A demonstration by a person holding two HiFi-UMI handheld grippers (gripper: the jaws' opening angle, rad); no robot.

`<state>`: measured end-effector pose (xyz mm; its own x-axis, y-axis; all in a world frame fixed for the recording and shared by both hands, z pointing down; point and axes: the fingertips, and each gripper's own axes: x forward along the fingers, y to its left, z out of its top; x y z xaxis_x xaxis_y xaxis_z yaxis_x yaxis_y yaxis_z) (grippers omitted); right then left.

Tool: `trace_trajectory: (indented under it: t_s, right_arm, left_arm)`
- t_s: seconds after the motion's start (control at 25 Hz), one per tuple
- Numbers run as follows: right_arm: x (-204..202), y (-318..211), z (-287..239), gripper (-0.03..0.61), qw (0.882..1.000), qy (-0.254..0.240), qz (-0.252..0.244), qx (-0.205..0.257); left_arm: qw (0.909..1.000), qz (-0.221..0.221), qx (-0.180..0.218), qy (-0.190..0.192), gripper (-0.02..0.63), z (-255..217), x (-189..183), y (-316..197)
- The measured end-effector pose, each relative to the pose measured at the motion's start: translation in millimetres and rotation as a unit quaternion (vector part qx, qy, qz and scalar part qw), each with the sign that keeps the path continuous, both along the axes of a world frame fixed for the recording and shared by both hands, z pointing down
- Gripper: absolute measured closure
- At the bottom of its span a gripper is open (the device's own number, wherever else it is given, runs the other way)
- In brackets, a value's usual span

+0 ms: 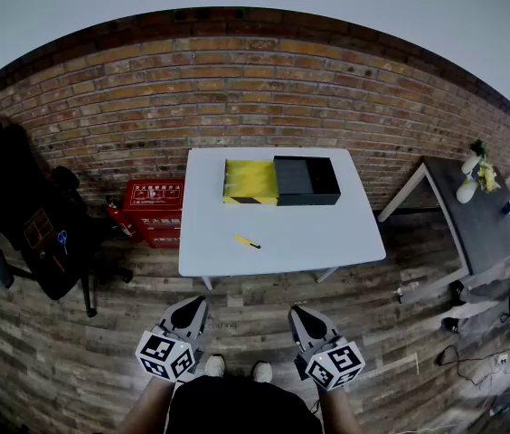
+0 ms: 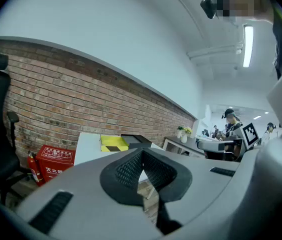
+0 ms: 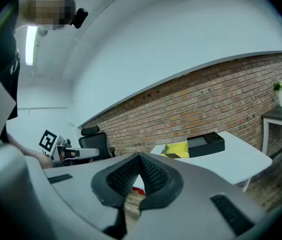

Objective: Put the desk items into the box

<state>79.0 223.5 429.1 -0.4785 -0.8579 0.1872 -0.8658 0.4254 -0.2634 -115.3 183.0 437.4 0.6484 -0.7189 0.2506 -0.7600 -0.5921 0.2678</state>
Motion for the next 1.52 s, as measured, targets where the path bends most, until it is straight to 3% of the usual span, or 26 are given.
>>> trace_trajectory:
  t_s: [0.88, 1.12, 1.52]
  right_arm:
    - [48.3, 4.4, 0.5, 0.555, 1.000, -0.024, -0.018, -0.002]
    - [74.5, 13.3, 10.3, 0.555, 1.000, -0.010, -0.025, -0.012]
    - [97.4, 27.5, 21.7, 0.556, 0.999, -0.012, -0.047, -0.018]
  left_arm:
    - [0.9996, -0.016, -0.010, -0.020, 0.600, 11.0, 45.0, 8.2]
    - [0.9989, -0.023, -0.017, -0.038, 0.600, 18.0, 68.7, 16.8]
    - [0.9990, -0.017, -0.028, -0.029, 0.600, 21.9, 97.1, 34.8]
